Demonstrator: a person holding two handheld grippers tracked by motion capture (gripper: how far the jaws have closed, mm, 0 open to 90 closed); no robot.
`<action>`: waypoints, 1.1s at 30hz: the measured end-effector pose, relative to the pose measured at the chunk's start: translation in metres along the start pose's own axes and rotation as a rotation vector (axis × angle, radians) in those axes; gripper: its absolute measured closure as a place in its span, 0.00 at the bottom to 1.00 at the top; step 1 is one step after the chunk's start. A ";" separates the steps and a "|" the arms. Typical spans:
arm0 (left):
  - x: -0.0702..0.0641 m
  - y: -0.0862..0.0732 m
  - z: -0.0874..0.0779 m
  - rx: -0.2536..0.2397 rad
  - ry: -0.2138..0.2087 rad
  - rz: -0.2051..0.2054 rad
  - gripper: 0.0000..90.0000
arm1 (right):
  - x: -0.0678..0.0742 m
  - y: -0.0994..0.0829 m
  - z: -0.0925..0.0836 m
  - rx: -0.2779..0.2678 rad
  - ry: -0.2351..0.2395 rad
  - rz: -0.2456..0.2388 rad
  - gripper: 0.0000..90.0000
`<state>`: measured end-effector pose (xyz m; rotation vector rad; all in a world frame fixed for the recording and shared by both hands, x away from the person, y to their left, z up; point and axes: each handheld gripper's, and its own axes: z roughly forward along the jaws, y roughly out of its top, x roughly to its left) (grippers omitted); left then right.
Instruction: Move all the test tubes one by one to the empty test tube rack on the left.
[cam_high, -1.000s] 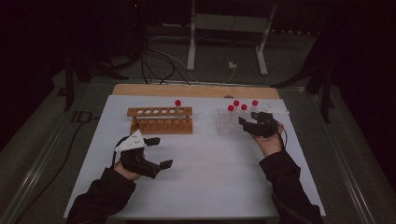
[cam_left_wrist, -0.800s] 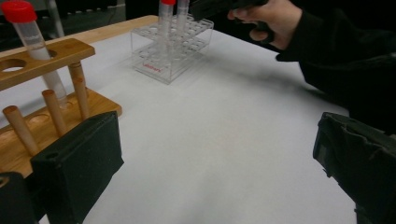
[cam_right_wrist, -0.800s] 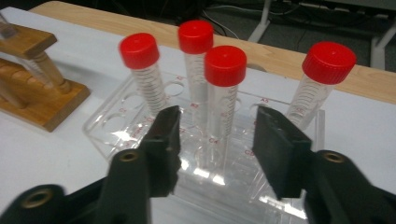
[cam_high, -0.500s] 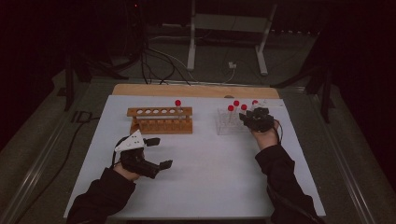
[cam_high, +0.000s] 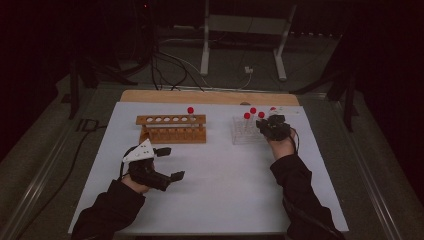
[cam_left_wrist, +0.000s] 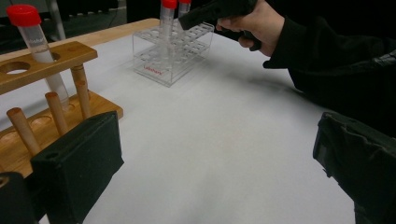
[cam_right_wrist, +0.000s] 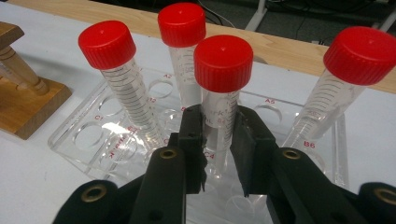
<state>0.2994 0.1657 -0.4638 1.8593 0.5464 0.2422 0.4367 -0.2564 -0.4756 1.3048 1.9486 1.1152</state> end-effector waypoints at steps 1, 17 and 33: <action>0.000 0.000 0.000 0.000 0.001 -0.001 0.02 | 0.000 0.000 0.000 -0.001 0.000 0.002 0.83; 0.000 0.001 -0.001 -0.003 0.001 0.002 0.02 | 0.003 0.019 -0.029 -0.047 -0.012 -0.020 0.83; -0.001 0.003 0.000 -0.005 -0.003 0.001 0.02 | 0.018 0.038 -0.070 -0.090 0.026 -0.067 0.84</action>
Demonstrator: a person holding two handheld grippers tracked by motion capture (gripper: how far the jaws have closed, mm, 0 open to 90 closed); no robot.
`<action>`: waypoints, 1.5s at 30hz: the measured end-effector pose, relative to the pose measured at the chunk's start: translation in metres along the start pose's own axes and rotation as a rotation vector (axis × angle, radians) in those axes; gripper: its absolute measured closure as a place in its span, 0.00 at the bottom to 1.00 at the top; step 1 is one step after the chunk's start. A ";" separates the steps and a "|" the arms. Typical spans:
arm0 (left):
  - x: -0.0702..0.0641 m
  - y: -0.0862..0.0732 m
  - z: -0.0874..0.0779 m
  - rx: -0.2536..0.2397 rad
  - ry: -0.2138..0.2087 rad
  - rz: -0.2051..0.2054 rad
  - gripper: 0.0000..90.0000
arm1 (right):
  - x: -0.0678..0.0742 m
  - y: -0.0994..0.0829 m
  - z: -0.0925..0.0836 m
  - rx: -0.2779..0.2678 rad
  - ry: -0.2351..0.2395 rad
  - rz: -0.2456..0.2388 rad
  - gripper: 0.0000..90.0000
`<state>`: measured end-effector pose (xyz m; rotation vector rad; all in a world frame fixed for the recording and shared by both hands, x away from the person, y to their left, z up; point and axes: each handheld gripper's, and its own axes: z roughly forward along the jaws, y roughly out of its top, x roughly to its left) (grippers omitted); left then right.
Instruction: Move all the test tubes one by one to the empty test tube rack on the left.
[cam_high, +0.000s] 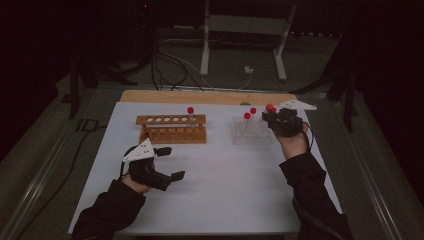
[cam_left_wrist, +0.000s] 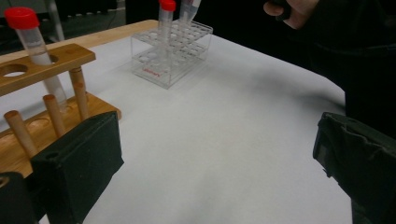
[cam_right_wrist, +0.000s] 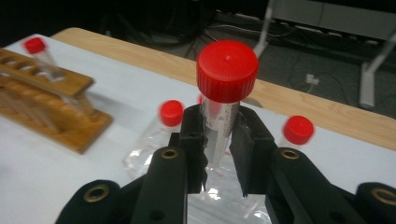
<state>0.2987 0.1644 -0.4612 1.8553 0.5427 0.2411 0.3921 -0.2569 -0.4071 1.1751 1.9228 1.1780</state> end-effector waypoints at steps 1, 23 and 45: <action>0.000 0.000 0.000 0.003 -0.004 0.001 0.02 | 0.003 0.000 -0.001 0.002 0.005 -0.008 0.84; -0.004 0.004 0.003 0.004 -0.017 0.005 0.02 | 0.075 -0.022 -0.004 0.050 0.204 -0.114 0.84; -0.016 0.028 0.020 0.006 -0.069 0.051 0.03 | 0.120 -0.051 -0.013 0.091 0.344 -0.164 0.83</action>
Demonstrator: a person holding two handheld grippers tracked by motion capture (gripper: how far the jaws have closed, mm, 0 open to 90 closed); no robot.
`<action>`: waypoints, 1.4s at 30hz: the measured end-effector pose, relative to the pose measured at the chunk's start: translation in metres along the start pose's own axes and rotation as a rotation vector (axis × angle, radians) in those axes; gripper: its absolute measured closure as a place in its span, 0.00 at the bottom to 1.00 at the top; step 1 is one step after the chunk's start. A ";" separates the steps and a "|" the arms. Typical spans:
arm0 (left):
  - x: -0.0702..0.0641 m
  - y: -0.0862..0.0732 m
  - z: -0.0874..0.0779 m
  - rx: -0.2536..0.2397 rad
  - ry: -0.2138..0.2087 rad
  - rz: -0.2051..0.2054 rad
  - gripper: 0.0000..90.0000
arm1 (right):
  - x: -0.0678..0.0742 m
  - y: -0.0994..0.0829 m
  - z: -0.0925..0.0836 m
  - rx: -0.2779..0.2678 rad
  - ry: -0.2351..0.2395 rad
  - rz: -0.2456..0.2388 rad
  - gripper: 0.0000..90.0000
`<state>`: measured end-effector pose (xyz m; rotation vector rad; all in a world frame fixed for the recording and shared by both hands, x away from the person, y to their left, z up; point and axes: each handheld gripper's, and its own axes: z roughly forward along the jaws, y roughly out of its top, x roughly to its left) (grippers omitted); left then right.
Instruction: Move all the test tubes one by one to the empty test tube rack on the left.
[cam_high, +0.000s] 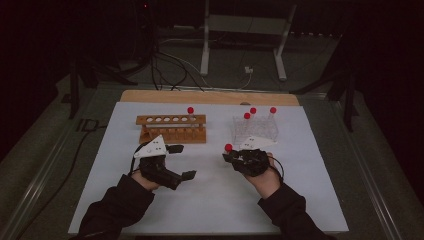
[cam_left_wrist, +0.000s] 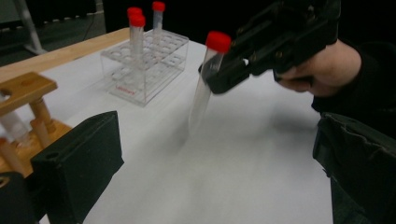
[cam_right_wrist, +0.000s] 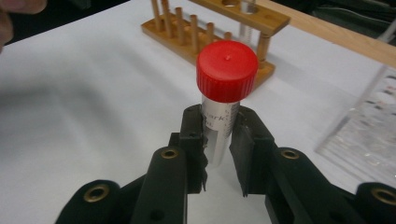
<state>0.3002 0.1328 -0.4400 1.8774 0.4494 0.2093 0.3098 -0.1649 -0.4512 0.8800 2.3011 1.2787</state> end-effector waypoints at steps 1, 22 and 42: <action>-0.001 0.002 0.001 -0.001 -0.005 0.002 0.03 | 0.002 0.000 0.000 0.002 0.003 -0.001 0.83; -0.013 0.035 0.046 0.014 -0.039 0.112 0.18 | 0.020 -0.003 0.005 0.008 0.091 -0.022 0.83; -0.015 0.024 0.063 0.061 -0.001 0.176 0.74 | 0.026 -0.002 0.006 0.016 0.106 -0.032 0.83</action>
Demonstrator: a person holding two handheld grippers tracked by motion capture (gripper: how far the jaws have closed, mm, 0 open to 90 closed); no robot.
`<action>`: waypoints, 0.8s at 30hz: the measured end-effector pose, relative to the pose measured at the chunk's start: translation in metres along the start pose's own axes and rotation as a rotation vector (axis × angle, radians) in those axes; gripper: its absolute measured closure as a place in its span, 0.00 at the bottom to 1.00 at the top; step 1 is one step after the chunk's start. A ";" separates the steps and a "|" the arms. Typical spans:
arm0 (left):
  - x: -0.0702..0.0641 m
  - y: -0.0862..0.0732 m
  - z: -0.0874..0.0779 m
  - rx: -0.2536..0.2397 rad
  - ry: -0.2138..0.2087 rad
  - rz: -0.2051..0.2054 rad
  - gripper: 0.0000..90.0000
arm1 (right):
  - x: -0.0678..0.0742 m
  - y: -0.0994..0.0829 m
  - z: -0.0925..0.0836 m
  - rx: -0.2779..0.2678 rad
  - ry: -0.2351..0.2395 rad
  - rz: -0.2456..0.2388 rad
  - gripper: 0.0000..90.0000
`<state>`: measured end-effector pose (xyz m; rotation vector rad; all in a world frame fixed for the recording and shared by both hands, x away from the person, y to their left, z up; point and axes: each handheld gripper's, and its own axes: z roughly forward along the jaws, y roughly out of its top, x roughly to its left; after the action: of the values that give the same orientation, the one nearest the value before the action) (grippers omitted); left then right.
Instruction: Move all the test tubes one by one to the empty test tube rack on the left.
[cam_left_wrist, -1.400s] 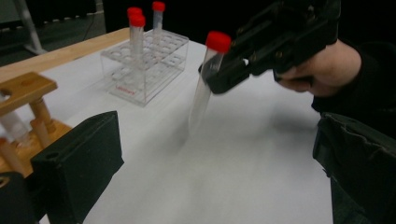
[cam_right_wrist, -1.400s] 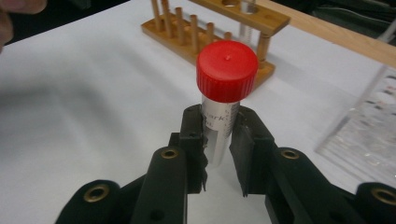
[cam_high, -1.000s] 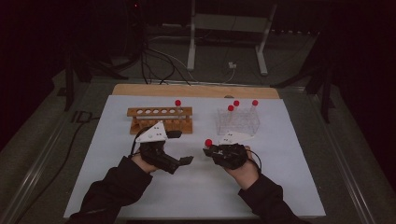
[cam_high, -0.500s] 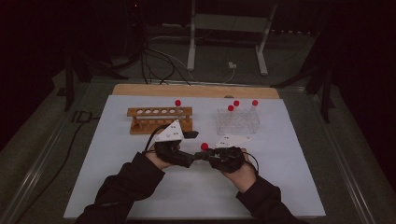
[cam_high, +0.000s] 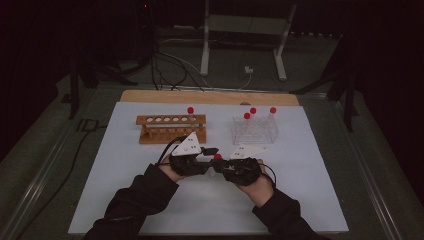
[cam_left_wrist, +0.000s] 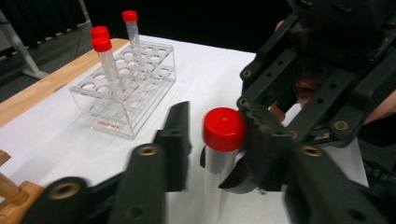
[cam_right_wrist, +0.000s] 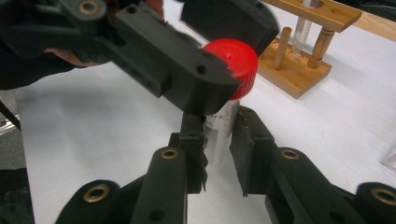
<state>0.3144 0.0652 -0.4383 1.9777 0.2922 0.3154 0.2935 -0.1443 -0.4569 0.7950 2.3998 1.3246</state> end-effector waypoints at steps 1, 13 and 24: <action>0.000 0.000 0.000 0.000 -0.002 0.001 0.78 | 0.000 0.000 0.000 0.001 0.000 0.002 0.83; 0.002 0.002 -0.007 0.006 0.017 0.010 0.80 | -0.001 0.000 0.000 -0.011 -0.004 -0.008 0.76; 0.024 0.000 -0.036 -0.013 0.115 -0.034 0.80 | -0.003 0.001 -0.006 -0.046 -0.026 0.002 0.56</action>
<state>0.3242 0.1039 -0.4218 1.9431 0.3963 0.4088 0.2934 -0.1500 -0.4533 0.7978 2.3403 1.3574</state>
